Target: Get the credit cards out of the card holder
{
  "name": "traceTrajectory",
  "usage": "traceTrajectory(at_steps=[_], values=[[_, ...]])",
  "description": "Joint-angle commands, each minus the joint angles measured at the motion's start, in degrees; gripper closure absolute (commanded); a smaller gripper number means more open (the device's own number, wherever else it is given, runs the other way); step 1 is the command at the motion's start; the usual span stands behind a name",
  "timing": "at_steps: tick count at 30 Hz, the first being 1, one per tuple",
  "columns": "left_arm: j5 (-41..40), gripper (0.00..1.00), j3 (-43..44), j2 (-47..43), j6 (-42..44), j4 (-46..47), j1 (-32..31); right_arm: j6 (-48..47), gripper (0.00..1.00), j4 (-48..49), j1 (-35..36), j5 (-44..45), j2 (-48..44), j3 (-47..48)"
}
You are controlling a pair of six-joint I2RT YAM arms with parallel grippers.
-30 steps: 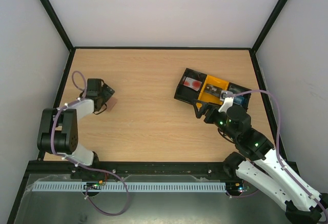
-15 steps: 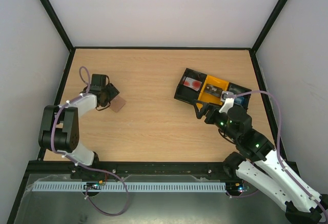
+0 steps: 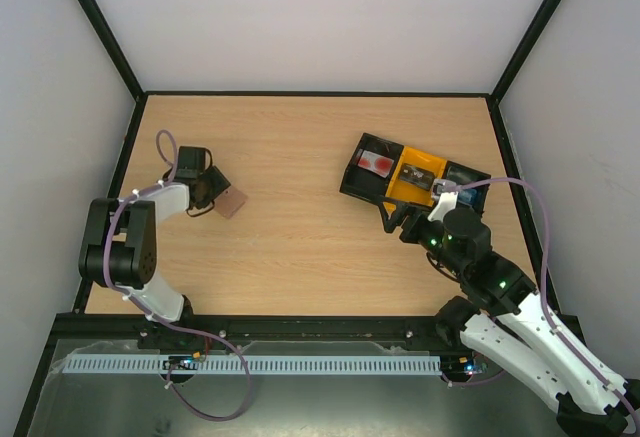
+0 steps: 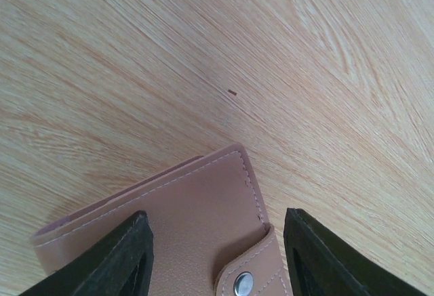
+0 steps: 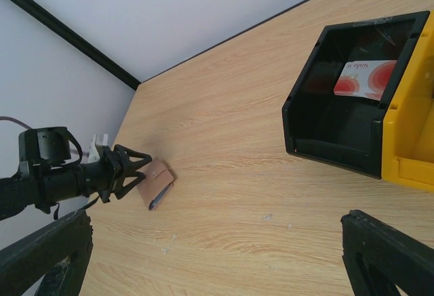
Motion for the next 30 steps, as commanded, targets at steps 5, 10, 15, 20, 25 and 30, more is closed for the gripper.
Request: traceTrajectory(at_steps=[5, 10, 15, 20, 25, 30], values=[[8.8, 0.45, -7.1, 1.5, -0.1, 3.1, -4.4, 0.5, 0.02, -1.1, -0.3, -0.6, 1.5, -0.5], [11.8, 0.45, -9.3, 1.9, -0.6, 5.7, -8.6, 0.2, 0.02, -1.4, -0.3, -2.6, 3.9, -0.3], [12.0, 0.45, -9.9, 1.3, -1.8, 6.2, -12.7, 0.6, 0.02, -1.5, -0.3, -3.1, 5.6, -0.8], [11.9, 0.45, -11.4, -1.4, -4.0, 7.4, -17.8, 0.2, 0.02, -0.4, -0.3, -4.8, 7.1, -3.0], [13.2, 0.45, -13.1, -1.9, -6.6, 10.4, -23.3, 0.8, 0.01, 1.1, -0.3, -6.2, 10.0, -5.5], [13.0, 0.45, -13.5, -1.5, -8.9, 13.7, -29.8, 1.3, 0.04, 1.5, -0.3, -7.5, 12.6, -6.4]])
